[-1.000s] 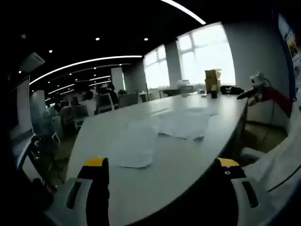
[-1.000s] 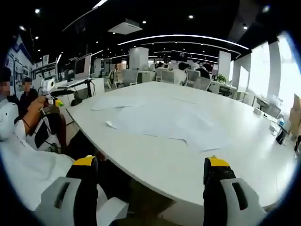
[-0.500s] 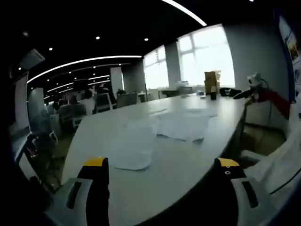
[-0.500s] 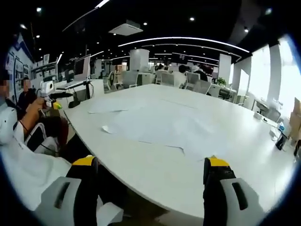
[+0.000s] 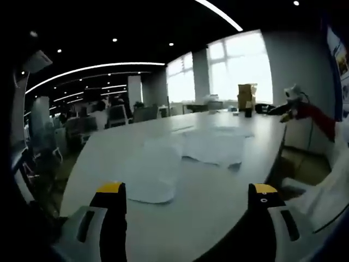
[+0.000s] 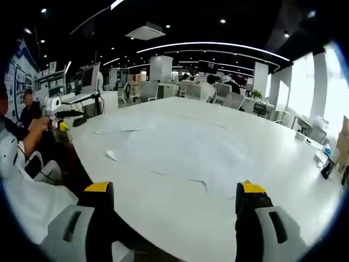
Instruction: Organize the stack of printing papers by aligning and flattening the scattered papers on the table
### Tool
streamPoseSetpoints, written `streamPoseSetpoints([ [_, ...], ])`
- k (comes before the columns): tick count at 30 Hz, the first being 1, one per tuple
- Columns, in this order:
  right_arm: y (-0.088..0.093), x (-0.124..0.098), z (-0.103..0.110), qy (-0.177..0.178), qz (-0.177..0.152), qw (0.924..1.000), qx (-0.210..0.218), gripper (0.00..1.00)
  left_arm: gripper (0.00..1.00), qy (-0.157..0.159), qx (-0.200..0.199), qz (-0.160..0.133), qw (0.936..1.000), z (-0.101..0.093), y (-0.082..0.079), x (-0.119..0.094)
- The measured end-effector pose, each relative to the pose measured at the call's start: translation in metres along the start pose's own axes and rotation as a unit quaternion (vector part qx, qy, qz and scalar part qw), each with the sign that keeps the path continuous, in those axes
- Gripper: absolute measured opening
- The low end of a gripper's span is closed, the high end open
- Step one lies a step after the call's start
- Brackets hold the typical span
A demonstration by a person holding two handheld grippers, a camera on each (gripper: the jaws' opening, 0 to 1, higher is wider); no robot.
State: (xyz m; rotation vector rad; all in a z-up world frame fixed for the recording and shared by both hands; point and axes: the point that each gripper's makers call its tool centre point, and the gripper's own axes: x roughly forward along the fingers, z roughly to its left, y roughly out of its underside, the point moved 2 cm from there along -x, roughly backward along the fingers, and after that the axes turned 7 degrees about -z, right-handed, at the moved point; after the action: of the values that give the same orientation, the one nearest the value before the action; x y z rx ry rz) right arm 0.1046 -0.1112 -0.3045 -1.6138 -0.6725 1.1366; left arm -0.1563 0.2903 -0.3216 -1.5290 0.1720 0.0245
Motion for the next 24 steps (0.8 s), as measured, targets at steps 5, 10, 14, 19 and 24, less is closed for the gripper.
streamPoseSetpoints([
  [5, -0.001, 0.021, -0.008, 0.000, 0.009, 0.9999, -0.006, 0.88, 0.95, 0.005, -0.011, -0.019, 0.9997, 0.007, -0.006, 0.012],
  [10, -0.002, 0.042, -0.013, -0.015, 0.010, 0.9998, 0.005, 0.86, 0.95, 0.012, -0.014, -0.017, 0.9997, 0.010, -0.009, 0.024],
  [14, -0.001, 0.056, -0.015, -0.021, 0.018, 0.9996, 0.009, 0.86, 0.95, 0.021, -0.018, -0.015, 0.9995, 0.010, -0.010, 0.031],
  [19, -0.003, 0.061, -0.016, -0.022, 0.021, 0.9995, 0.009, 0.86, 0.95, 0.026, -0.019, -0.014, 0.9994, 0.010, -0.012, 0.034],
  [24, -0.007, 0.063, -0.016, -0.025, 0.020, 0.9994, 0.010, 0.87, 0.95, 0.026, -0.017, -0.013, 0.9994, 0.009, -0.016, 0.036],
])
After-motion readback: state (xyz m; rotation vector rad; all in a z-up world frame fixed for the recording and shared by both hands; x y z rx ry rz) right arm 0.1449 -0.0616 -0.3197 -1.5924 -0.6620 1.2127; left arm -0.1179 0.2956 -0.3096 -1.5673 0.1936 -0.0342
